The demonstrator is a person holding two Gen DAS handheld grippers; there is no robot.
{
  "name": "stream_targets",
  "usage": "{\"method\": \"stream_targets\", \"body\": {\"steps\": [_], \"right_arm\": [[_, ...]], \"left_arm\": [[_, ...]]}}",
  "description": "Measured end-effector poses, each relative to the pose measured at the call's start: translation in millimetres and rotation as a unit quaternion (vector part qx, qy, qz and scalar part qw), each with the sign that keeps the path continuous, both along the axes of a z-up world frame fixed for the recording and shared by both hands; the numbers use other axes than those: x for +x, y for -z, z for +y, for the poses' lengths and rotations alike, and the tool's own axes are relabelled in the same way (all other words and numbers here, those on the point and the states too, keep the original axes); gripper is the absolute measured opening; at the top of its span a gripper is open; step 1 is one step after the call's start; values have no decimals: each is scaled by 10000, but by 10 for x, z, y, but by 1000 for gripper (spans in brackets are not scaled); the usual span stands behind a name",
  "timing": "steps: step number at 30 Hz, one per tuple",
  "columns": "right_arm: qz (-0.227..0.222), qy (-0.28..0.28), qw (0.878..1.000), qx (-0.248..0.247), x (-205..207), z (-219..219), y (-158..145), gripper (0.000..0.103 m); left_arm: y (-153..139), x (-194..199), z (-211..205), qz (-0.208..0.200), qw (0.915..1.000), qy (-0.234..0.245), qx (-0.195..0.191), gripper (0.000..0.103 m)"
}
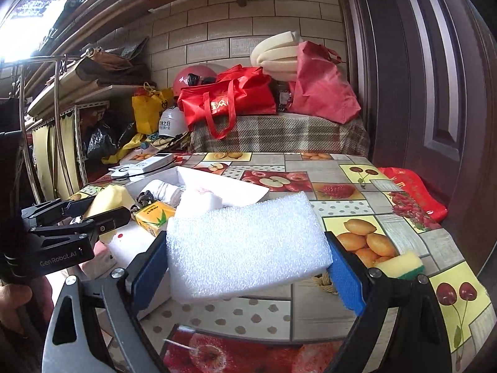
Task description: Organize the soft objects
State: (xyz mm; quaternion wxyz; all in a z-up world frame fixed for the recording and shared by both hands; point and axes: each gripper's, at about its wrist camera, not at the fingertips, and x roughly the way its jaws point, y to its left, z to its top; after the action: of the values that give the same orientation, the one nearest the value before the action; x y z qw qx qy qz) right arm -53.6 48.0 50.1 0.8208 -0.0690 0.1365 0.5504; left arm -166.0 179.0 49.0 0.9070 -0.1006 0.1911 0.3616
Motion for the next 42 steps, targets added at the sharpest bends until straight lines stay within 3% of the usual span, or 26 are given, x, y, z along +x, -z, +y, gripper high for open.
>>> {"method": "stream_targets", "body": {"steps": [13,20,23,24,27,35,42], "right_arm": [[-346,-709,9969,-53,-405,469,-33,94],[-374,-1029,9937,-250,-498,700,-25,94],[-461,-1202,9904,-512,-580,845,3,96],[-515,-1198,9893,-647,-608,896,20,102],[-593,-1204,9869,-900,-645,970,58,103],[-442,-1026,9911,-722,-560,893,34,103],[-437,-927,9932,-552,-551,847,5,103]], "left_arm": [[66,-361,668,-341,9934,-815,-736,60],[74,-231,694,-91,9951,-695,-703,60],[63,-217,667,1,9947,-847,-575,66],[59,-227,660,-8,9945,-898,-543,78],[44,-288,643,-129,9945,-936,-462,100],[-8,-370,568,-332,9937,-1051,-207,101],[-3,-429,603,-468,9921,-1122,-296,101]]}}
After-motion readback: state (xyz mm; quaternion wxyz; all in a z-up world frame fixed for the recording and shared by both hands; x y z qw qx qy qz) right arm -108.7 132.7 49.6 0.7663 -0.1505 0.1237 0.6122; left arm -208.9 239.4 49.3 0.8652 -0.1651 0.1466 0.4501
